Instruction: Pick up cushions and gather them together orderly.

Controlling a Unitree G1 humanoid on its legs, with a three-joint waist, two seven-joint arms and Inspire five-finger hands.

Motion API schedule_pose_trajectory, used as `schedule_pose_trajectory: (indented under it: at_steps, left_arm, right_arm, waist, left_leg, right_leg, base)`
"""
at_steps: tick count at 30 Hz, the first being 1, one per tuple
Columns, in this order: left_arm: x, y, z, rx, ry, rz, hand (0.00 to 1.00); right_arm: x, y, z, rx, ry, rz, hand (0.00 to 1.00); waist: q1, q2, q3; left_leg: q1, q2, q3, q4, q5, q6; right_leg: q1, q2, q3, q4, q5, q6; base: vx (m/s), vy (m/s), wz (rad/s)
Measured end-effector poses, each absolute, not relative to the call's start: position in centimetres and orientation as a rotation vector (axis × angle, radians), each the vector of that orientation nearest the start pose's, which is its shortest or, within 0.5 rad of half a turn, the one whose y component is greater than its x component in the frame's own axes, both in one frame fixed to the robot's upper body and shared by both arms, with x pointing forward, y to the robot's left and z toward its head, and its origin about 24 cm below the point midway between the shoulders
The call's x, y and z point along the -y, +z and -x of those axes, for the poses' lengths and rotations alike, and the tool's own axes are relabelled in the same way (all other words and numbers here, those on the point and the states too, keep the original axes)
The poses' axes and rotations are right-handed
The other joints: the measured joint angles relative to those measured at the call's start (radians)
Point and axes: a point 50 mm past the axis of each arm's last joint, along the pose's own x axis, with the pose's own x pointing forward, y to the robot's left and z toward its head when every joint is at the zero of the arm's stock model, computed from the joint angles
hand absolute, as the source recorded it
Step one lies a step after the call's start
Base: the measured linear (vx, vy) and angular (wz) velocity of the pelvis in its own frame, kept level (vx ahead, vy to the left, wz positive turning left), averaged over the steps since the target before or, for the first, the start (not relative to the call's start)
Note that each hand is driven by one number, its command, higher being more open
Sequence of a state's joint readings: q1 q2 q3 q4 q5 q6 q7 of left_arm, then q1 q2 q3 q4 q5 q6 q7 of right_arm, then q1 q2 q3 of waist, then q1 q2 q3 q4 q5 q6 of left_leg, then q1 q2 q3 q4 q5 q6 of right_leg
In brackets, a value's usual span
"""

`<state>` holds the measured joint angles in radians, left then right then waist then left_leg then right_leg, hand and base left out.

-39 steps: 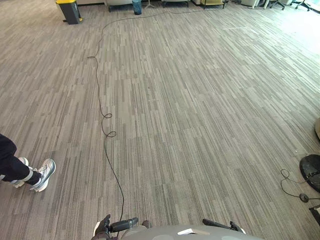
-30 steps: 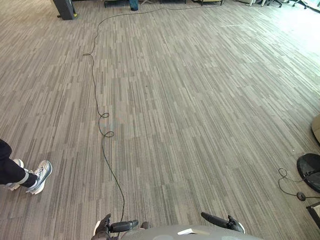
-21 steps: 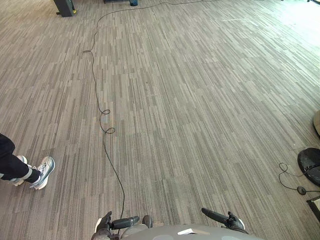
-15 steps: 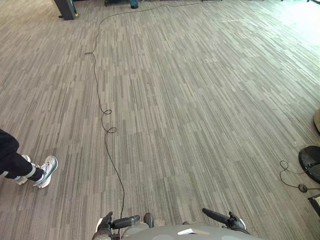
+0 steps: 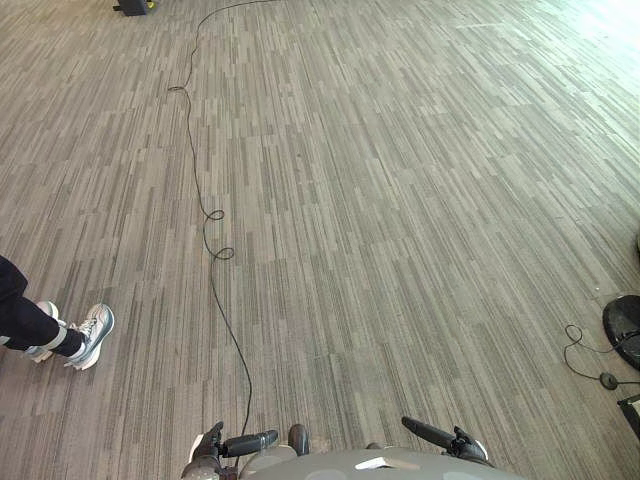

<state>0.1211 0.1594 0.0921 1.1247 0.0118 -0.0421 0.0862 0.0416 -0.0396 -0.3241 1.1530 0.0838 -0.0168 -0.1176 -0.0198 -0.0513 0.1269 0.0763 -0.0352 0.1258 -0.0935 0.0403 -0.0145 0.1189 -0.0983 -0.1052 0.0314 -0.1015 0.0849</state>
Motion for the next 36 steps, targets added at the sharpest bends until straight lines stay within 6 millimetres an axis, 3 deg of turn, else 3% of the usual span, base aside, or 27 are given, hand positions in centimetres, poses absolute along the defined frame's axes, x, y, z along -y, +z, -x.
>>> schedule_pose_trajectory:
  at_steps: [4,6,9,11,13,15,19,20,23,24,25,26,27,28,29,30,32,36]
  left_arm:
    - [-22.8,-16.3,-7.0,-1.172,0.261,-0.149,1.0]
    - [-22.7,-16.2,-7.4,-1.162,0.261,-0.144,1.0]
    - [-22.1,-16.2,-8.0,-1.144,0.255,-0.132,1.0]
    - [-22.8,-15.9,-8.5,-1.13,0.265,-0.15,1.0]
    - [-23.0,-15.8,-8.7,-1.129,0.273,-0.158,1.0]
    - [-23.0,-15.8,-8.8,-1.127,0.273,-0.156,1.0]
    - [-22.9,-15.9,-8.8,-1.129,0.276,-0.147,1.0]
    - [-22.9,-15.9,-8.8,-1.13,0.278,-0.144,1.0]
    - [-22.6,-16.0,-8.6,-1.131,0.317,-0.088,1.0]
    - [-22.2,-16.1,-8.4,-1.13,0.341,-0.047,1.0]
    - [-22.1,-16.1,-8.6,-1.123,0.346,-0.036,1.0]
    - [-21.9,-15.9,-9.1,-1.1,0.345,-0.023,1.0]
    - [-21.7,-15.8,-9.6,-1.074,0.361,0.002,1.0]
    - [-21.5,-15.7,-9.9,-1.059,0.373,0.023,1.0]
    - [-21.5,-15.4,-10.4,-1.031,0.384,0.035,1.0]
    - [-21.7,-15.0,-11.3,-0.986,0.388,0.034,1.0]
    - [-21.3,-14.5,-12.6,-0.93,0.385,0.051,1.0]
    - [-20.5,-13.9,-14.2,-0.879,0.371,0.089,1.0]
  right_arm:
    - [19.5,-16.5,-9.6,-1.127,-0.476,-0.207,1.0]
    - [19.4,-16.4,-10.1,-1.113,-0.474,-0.211,1.0]
    - [19.9,-16.0,-11.0,-1.073,-0.485,-0.215,1.0]
    - [19.9,-15.7,-11.4,-1.039,-0.49,-0.218,1.0]
    - [19.9,-15.7,-11.4,-1.025,-0.489,-0.217,1.0]
    - [19.9,-15.5,-11.6,-1.011,-0.489,-0.216,1.0]
    - [20.4,-15.3,-11.9,-0.987,-0.495,-0.205,1.0]
    - [20.9,-15.4,-11.4,-1.004,-0.504,-0.191,1.0]
    - [21.3,-16.3,-8.3,-1.103,-0.558,-0.209,1.0]
    - [21.6,-16.4,-7.4,-1.13,-0.579,-0.215,1.0]
    - [21.6,-16.4,-7.4,-1.13,-0.579,-0.212,1.0]
    - [21.8,-16.3,-7.7,-1.113,-0.58,-0.205,1.0]
    - [22.3,-16.1,-8.0,-1.097,-0.58,-0.187,1.0]
    - [22.5,-16.0,-8.2,-1.094,-0.569,-0.166,1.0]
    - [22.5,-15.9,-8.3,-1.09,-0.553,-0.139,1.0]
    - [22.0,-15.7,-8.9,-1.074,-0.524,-0.128,1.0]
    - [21.4,-15.5,-9.9,-1.046,-0.491,-0.124,1.0]
    - [19.6,-15.1,-12.3,-0.993,-0.438,-0.148,1.0]
  waist:
    - [0.004,0.004,0.005]
    - [0.006,0.019,0.014]
    - [0.011,0.039,0.051]
    - [0.007,0.02,0.071]
    - [0.006,0.004,0.075]
    - [0.005,0.006,0.075]
    - [-0.022,0.018,0.083]
    - [-0.041,0.02,0.083]
    - [-0.044,0.028,0.073]
    - [-0.042,0.048,0.068]
    - [-0.042,0.053,0.067]
    - [-0.043,0.065,0.072]
    - [-0.038,0.092,0.083]
    - [-0.034,0.105,0.092]
    - [-0.029,0.103,0.098]
    - [-0.017,0.08,0.106]
    - [0.008,0.058,0.101]
    - [0.029,0.047,0.11]
  left_leg:
    - [-0.037,0.009,0.009,-0.001,0.001,-0.003]
    - [-0.053,0.017,0.028,0.0,-0.043,0.032]
    - [-0.056,0.032,0.039,0.0,-0.071,0.052]
    - [-0.024,0.019,0.038,0.01,-0.078,0.065]
    - [-0.005,0.021,0.015,0.041,-0.105,0.086]
    - [0.002,0.032,0.006,0.061,-0.127,0.086]
    - [0.037,0.055,-0.014,0.086,-0.193,0.062]
    - [0.057,0.059,-0.035,0.094,-0.221,0.043]
    - [0.116,0.071,-0.068,0.138,-0.305,-0.017]
    - [0.088,0.105,-0.055,0.269,-0.324,-0.044]
    - [0.053,0.113,-0.045,0.351,-0.328,-0.05]
    - [-0.052,0.14,-0.023,0.606,-0.321,-0.059]
    - [-0.141,0.193,-0.015,0.843,-0.299,-0.074]
    - [-0.178,0.235,0.0,0.982,-0.299,-0.076]
    - [-0.22,0.273,0.022,1.104,-0.304,-0.071]
    - [-0.263,0.28,0.045,1.138,-0.311,-0.061]
    - [-0.349,0.283,0.079,1.108,-0.312,-0.058]
    - [-0.451,0.267,0.122,0.854,-0.313,-0.047]
  right_leg:
    - [-0.056,0.008,0.0,0.035,0.004,-0.006]
    - [-0.096,0.014,-0.002,0.077,0.002,-0.003]
    - [-0.246,0.004,-0.003,0.371,-0.014,0.01]
    - [-0.364,-0.036,-0.006,0.65,-0.005,-0.016]
    - [-0.42,-0.048,-0.022,0.765,-0.061,-0.03]
    - [-0.452,-0.044,-0.058,0.739,-0.09,-0.029]
    - [-0.501,0.015,-0.08,0.464,-0.07,-0.013]
    - [-0.498,0.037,-0.064,0.356,-0.034,-0.02]
    - [-0.474,0.051,-0.055,0.324,0.044,-0.087]
    - [-0.453,0.069,-0.071,0.351,0.041,-0.13]
    - [-0.443,0.073,-0.075,0.349,0.03,-0.137]
    - [-0.406,0.086,-0.079,0.325,0.007,-0.147]
    - [-0.35,0.117,-0.077,0.296,-0.005,-0.165]
    - [-0.296,0.141,-0.074,0.277,-0.012,-0.176]
    - [-0.214,0.161,-0.06,0.256,-0.03,-0.202]
    - [-0.146,0.16,-0.029,0.232,-0.045,-0.217]
    - [-0.095,0.15,-0.001,0.202,-0.069,-0.21]
    - [0.02,0.132,0.037,0.135,-0.106,-0.18]
  base:
    - [-0.07,-0.026,-0.04]
    - [-0.1,0.027,-0.11]
    - [-0.11,0.064,-0.09]
    - [-0.03,0.058,0.19]
    - [0.06,0.014,0.32]
    - [0.1,-0.005,0.16]
    - [0.27,-0.073,0.16]
    - [0.39,-0.139,0.51]
    - [0.53,-0.207,0.54]
    - [0.54,-0.207,0.25]
    - [0.67,-0.249,0.16]
    - [0.75,-0.254,0.01]
    - [0.62,-0.199,-0.08]
    - [0.58,-0.137,-0.2]
    - [0.5,-0.07,-0.27]
    - [0.58,-0.078,-0.26]
    - [0.42,-0.046,-0.45]
    - [0.46,0.054,-0.43]
